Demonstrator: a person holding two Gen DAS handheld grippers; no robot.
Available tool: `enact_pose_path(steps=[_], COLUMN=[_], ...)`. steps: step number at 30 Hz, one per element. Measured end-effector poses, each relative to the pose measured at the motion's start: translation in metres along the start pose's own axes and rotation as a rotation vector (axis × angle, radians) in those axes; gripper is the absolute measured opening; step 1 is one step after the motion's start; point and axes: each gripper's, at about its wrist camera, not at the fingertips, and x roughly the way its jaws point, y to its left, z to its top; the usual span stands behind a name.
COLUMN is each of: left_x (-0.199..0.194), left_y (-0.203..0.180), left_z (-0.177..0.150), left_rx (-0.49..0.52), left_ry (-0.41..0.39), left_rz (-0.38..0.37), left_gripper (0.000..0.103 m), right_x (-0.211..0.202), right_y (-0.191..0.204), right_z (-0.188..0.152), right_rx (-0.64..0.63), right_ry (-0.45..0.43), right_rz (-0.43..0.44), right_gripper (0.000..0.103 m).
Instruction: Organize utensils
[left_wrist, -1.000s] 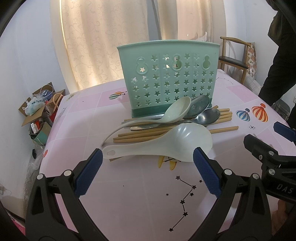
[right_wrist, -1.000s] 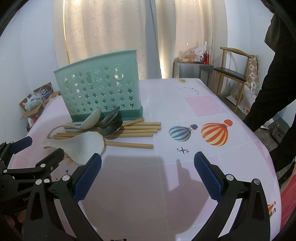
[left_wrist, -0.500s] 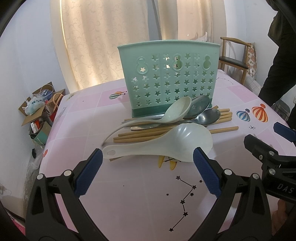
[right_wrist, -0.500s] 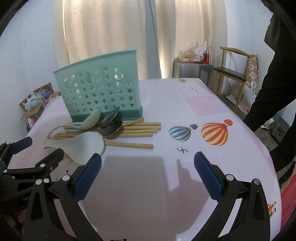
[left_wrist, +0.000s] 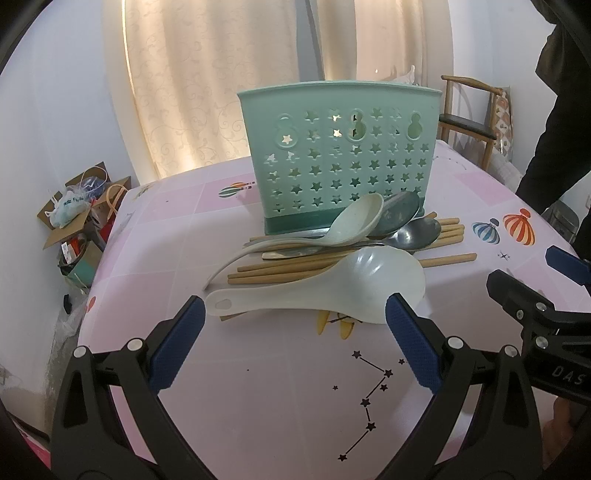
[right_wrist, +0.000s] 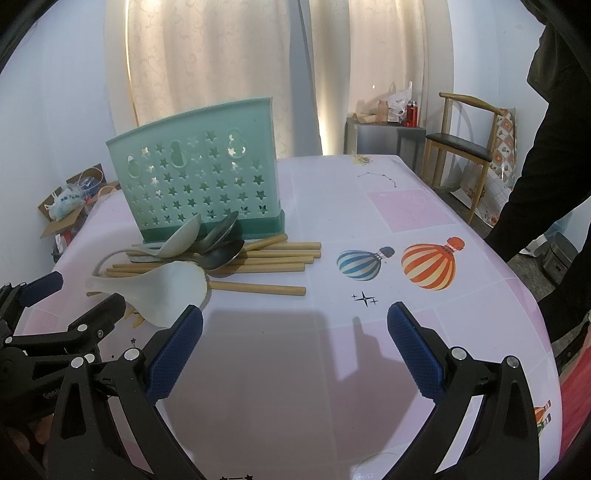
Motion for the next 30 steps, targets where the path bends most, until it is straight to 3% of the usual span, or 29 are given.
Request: enact_pose_path(steps=[30], left_x=[0.0003], left_y=[0.0010], left_z=[0.0002], left_rx=[-0.003], left_ry=[0.009], left_rz=[0.003], left_gripper=[0.094], right_x=[-0.0005], right_y=[0.0014], right_z=[-0.0021], right_rx=[0.003], right_ry=[0.001], right_rz=[0.001], right_gripper=[0.098])
